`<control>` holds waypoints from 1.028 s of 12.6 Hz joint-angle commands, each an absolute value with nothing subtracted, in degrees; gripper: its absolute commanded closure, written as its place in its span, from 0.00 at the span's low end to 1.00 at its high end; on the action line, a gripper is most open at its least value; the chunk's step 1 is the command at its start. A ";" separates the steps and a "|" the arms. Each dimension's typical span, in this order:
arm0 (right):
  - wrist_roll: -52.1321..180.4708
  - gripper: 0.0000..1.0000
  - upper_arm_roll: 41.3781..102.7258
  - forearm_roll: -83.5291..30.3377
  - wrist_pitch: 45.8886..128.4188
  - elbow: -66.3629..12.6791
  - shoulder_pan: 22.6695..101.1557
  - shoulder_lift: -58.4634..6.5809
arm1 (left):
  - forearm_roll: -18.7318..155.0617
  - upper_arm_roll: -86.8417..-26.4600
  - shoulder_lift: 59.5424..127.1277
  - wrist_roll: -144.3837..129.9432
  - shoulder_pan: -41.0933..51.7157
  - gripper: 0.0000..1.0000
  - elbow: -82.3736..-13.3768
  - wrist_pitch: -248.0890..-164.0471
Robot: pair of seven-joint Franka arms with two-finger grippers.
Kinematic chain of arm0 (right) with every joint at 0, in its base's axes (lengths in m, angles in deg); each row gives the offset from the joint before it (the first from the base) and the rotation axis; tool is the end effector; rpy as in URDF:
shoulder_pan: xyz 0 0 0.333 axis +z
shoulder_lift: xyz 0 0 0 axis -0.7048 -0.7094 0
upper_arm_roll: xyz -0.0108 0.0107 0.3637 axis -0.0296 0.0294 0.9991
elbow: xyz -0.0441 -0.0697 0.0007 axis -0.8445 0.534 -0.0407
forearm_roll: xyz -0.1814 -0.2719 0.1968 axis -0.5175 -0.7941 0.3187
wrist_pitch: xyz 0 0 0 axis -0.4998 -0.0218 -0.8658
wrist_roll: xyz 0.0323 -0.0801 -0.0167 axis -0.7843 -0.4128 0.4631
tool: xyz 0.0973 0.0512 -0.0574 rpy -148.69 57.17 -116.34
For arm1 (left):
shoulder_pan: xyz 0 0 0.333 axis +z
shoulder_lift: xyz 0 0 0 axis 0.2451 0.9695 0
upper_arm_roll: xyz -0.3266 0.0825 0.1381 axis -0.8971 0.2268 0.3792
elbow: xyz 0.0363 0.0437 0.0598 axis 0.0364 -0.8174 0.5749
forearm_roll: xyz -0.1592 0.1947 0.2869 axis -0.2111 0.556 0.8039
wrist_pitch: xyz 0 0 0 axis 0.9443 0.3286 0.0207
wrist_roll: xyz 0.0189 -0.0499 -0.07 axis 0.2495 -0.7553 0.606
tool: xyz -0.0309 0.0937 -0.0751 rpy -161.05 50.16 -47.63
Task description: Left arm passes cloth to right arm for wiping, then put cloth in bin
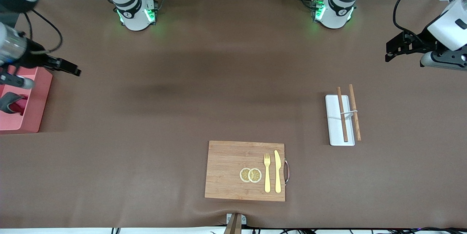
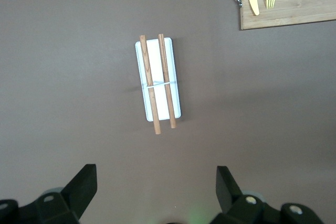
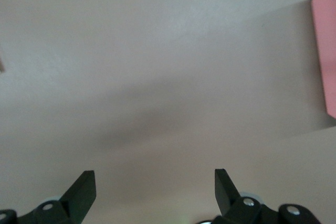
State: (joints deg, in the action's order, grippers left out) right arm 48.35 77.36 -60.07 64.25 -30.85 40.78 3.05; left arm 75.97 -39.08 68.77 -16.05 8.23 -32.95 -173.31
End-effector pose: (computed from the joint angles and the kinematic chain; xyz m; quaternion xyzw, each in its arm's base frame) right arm 0.5039 -0.0296 0.6066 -0.9898 0.1326 0.0441 0.0277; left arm 0.5352 -0.0648 0.6796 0.9967 -0.0794 -0.0137 0.0098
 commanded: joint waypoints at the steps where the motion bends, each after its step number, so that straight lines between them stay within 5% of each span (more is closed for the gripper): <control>1: 48.33 0.00 77.94 -61.41 60.14 -24.17 40.24 4.12 | 77.60 -39.38 68.33 -15.69 8.21 0.00 -33.15 -173.28; 5: 47.89 0.00 78.12 -61.42 65.39 -22.83 40.77 2.01 | 77.68 -39.38 68.24 -15.69 8.38 0.00 -33.24 -173.19; 8: 47.27 0.00 78.12 -61.77 64.88 -13.10 42.70 -4.74 | 77.68 -39.38 68.24 -15.69 8.38 0.00 -33.33 -173.10; 13: 47.45 0.00 78.12 -61.68 63.82 -12.46 42.79 -4.85 | 77.68 -39.29 68.24 -15.69 8.38 0.00 -33.33 -173.10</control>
State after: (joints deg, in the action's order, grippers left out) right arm 48.30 78.29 -60.65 65.46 -14.33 42.22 -4.27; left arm 75.97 -39.03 68.77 -16.00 8.28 -33.03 -173.27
